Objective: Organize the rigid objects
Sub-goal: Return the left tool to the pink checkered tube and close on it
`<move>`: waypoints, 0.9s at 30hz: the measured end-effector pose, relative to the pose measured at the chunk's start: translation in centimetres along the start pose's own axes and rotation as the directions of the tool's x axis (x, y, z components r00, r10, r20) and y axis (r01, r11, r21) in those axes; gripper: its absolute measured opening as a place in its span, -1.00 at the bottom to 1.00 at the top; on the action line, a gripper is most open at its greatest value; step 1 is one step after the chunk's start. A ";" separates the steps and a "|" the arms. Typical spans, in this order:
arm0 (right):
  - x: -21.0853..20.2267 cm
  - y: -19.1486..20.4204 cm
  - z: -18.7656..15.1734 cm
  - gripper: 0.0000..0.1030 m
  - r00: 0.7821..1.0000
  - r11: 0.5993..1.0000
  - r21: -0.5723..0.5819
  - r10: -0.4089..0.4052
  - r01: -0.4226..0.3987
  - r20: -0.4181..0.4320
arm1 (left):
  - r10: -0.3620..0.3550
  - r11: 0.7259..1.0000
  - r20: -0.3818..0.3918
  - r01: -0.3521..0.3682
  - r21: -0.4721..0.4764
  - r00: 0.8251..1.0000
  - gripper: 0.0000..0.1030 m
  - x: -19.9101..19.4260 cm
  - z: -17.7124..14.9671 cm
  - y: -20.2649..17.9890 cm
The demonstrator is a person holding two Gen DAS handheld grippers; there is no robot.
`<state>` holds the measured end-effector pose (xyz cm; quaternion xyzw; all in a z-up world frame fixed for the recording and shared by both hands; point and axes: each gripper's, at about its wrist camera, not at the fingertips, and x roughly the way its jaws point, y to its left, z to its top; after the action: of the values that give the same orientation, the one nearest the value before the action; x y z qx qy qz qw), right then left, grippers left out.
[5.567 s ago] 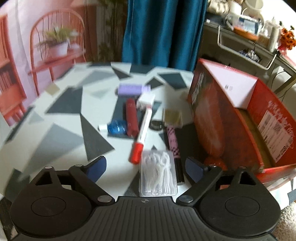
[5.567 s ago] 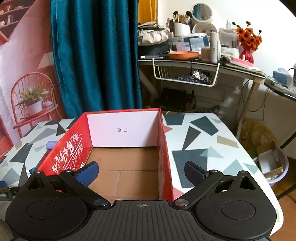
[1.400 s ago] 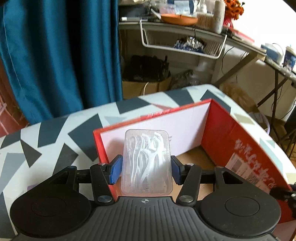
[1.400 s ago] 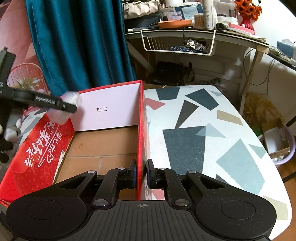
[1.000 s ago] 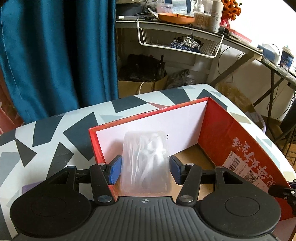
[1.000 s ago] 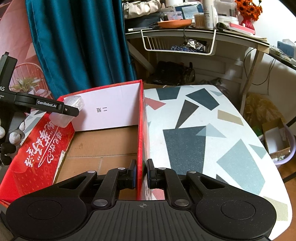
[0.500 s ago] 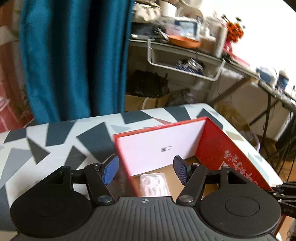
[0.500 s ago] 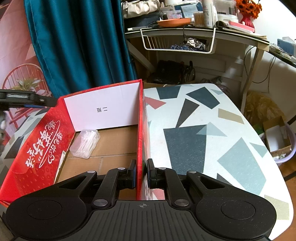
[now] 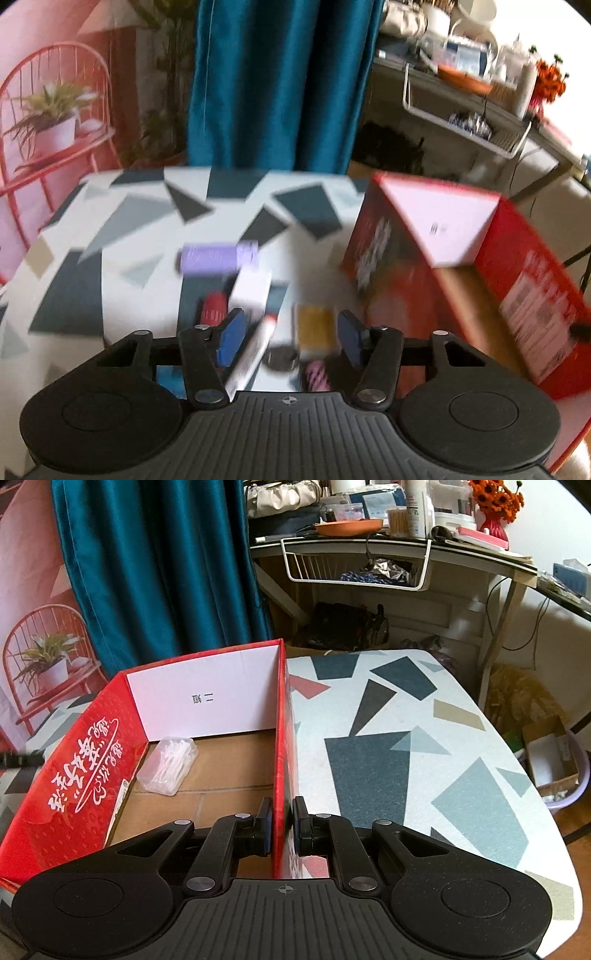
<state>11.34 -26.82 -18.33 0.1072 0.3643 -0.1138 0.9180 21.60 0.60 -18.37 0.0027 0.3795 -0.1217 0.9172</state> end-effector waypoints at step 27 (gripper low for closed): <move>0.0 0.2 -0.1 -0.83 0.999 1.000 -0.014 -0.024 0.023 -0.025 | -0.014 0.997 -0.055 0.010 -0.073 0.998 -0.51 3.3 -7.4 -1.8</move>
<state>11.31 -26.58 -18.35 0.0981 0.3780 -0.1207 0.9127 18.31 -1.11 -25.76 -0.0297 0.4092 -0.1130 0.9049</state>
